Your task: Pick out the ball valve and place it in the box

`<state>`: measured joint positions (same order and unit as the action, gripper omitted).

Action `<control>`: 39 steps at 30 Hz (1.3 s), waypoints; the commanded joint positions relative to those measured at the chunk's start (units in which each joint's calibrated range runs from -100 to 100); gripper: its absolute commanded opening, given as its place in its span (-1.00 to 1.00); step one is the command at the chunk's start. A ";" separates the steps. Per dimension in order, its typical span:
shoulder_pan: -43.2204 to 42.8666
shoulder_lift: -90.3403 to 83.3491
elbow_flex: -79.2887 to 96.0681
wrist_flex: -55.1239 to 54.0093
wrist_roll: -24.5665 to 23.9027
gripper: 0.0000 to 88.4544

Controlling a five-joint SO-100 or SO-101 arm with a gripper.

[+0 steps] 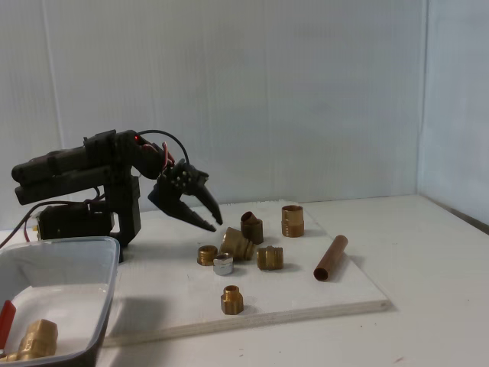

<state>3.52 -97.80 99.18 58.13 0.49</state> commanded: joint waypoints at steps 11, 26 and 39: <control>-0.42 -0.68 0.64 4.77 0.13 -0.90; -0.42 -0.68 0.64 8.73 0.13 -0.90; -0.42 0.00 0.64 8.81 0.13 -0.90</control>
<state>2.85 -97.80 99.18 66.47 0.49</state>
